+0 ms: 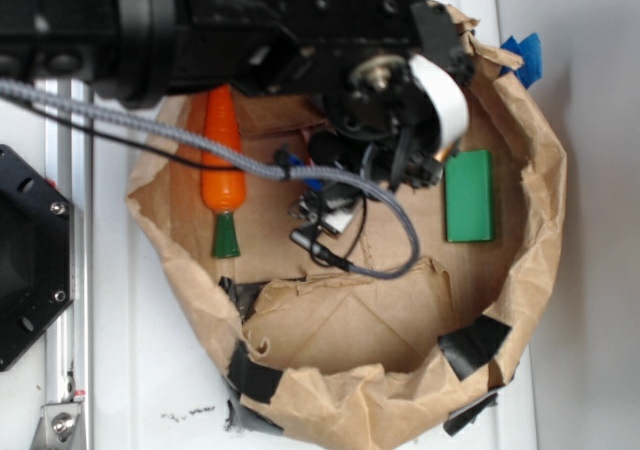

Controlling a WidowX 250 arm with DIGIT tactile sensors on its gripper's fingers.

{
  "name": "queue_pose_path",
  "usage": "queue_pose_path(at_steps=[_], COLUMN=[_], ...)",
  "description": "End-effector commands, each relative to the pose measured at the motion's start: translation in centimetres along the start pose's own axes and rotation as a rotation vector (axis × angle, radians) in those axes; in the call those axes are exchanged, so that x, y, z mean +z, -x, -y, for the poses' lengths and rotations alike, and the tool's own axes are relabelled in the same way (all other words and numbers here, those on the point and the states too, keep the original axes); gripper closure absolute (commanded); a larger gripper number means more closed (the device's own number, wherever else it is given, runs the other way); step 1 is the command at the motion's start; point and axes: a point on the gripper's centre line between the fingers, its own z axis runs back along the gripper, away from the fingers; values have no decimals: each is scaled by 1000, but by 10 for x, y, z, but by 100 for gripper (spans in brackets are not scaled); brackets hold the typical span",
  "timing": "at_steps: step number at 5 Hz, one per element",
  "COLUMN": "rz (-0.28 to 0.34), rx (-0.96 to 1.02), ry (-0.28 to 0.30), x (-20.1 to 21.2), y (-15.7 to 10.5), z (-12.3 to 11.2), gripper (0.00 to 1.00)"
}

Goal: Grab the gray animal.

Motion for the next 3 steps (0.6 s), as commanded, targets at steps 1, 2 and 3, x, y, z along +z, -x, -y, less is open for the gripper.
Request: queue_pose_path(at_steps=[1, 2, 3], rz=[2, -3, -7], rx=[67, 113, 134], ry=[-72, -73, -82], x=[-1, -4, -4], y=[2, 5, 5], z=[-22, -33, -35], gripper=[0, 0, 0])
